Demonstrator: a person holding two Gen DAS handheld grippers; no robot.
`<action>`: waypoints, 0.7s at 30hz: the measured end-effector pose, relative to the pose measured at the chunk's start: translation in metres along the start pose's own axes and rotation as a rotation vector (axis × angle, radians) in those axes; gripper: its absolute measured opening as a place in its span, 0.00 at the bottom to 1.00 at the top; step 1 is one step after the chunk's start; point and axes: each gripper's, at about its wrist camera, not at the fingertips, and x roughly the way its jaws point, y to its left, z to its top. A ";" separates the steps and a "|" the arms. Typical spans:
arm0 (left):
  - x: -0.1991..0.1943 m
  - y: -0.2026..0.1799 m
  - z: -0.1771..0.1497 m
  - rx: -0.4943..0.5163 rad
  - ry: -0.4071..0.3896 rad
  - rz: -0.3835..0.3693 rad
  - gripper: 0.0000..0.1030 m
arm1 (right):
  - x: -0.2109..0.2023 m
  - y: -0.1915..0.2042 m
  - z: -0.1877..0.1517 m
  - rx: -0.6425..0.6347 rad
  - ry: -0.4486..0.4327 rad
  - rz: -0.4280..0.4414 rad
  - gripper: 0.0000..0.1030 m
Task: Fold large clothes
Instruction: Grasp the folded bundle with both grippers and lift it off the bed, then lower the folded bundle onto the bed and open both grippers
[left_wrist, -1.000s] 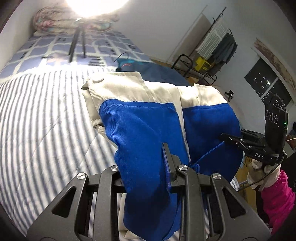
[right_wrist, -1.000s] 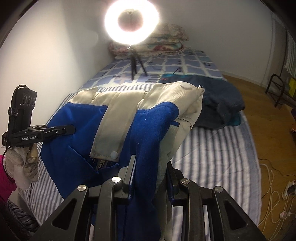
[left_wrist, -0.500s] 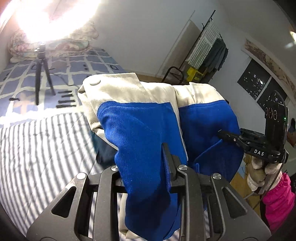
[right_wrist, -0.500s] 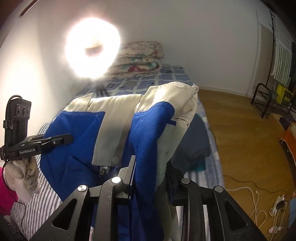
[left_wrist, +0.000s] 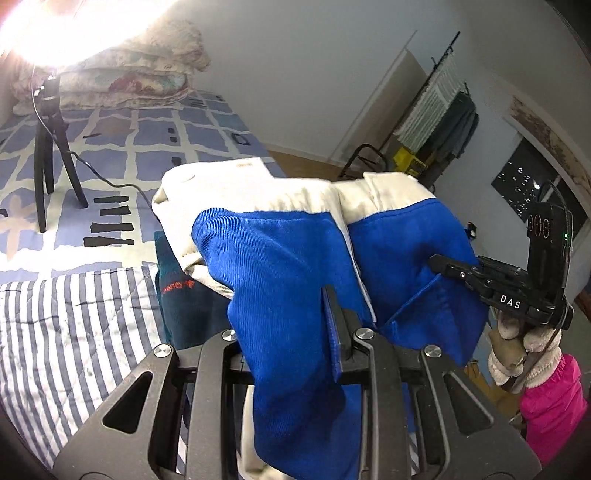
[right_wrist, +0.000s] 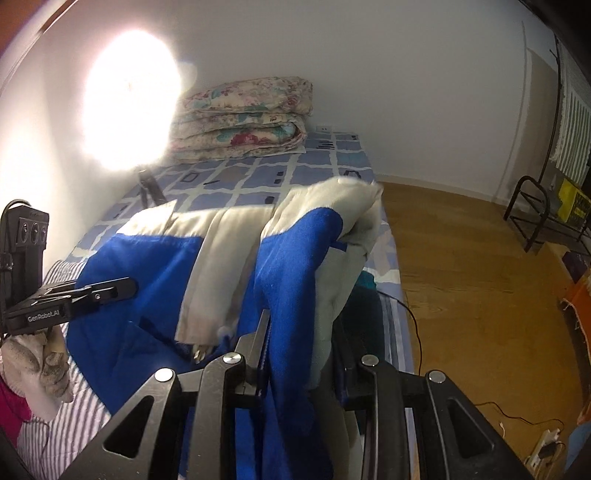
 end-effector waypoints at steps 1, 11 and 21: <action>0.006 0.004 0.000 0.000 0.005 0.013 0.24 | 0.007 -0.003 0.000 0.000 0.003 -0.001 0.26; 0.031 0.038 -0.008 -0.045 0.075 0.033 0.43 | 0.061 -0.059 -0.024 0.104 0.106 -0.112 0.45; 0.005 0.038 -0.011 -0.025 0.028 0.171 0.70 | 0.041 -0.046 -0.033 0.105 0.075 -0.203 0.52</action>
